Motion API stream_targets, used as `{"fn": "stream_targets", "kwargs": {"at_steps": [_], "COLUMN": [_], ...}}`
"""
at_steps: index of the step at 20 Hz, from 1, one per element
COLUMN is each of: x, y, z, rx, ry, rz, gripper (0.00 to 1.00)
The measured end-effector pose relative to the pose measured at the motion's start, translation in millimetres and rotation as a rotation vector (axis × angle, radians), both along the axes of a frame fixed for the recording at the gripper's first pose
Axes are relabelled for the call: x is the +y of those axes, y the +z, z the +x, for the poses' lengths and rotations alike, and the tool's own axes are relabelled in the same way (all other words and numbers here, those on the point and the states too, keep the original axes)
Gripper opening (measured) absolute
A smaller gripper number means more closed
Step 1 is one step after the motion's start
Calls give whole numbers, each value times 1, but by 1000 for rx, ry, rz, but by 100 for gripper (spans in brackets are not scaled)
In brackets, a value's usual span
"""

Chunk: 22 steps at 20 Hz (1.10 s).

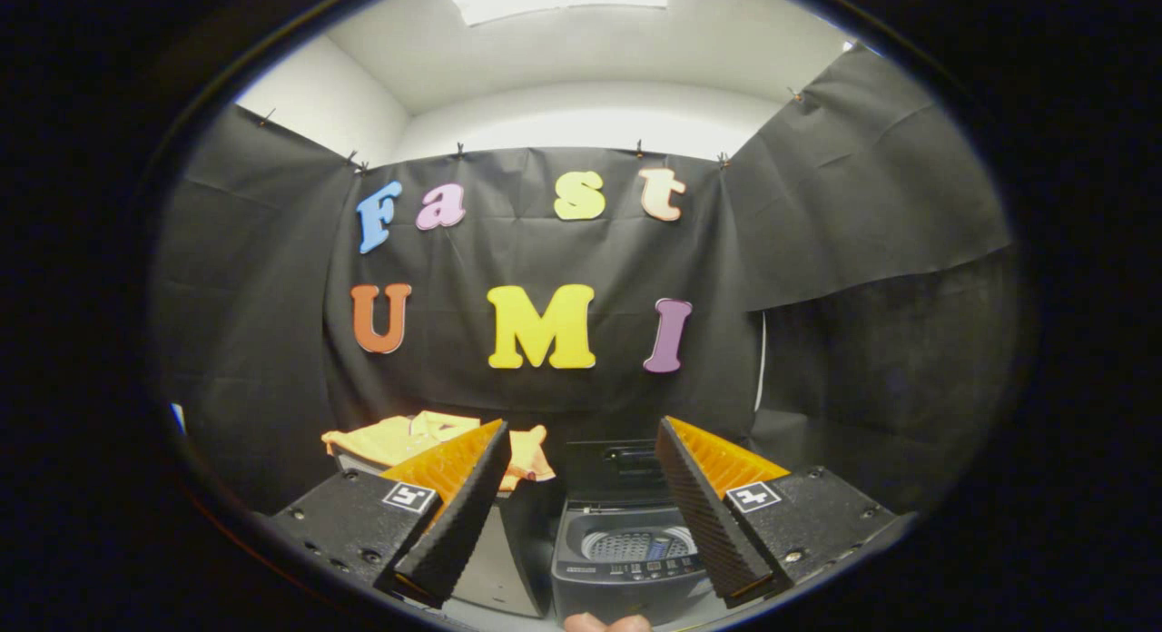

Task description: Put the clothes into the washing machine and then close the washing machine lid.

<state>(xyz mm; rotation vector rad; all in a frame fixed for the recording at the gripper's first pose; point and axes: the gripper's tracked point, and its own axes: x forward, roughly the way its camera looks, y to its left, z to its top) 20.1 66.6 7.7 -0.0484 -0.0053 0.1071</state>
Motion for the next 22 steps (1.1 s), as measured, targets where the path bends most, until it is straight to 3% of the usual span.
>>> {"fn": "stream_targets", "kwargs": {"at_steps": [6,17,22], "x": [61,187,216], "y": [-6,-6,-2], "z": [18,42,85], "rx": [36,67,120], "ry": [81,148,205], "rz": [19,2,4], "gripper": [100,100,100]}}
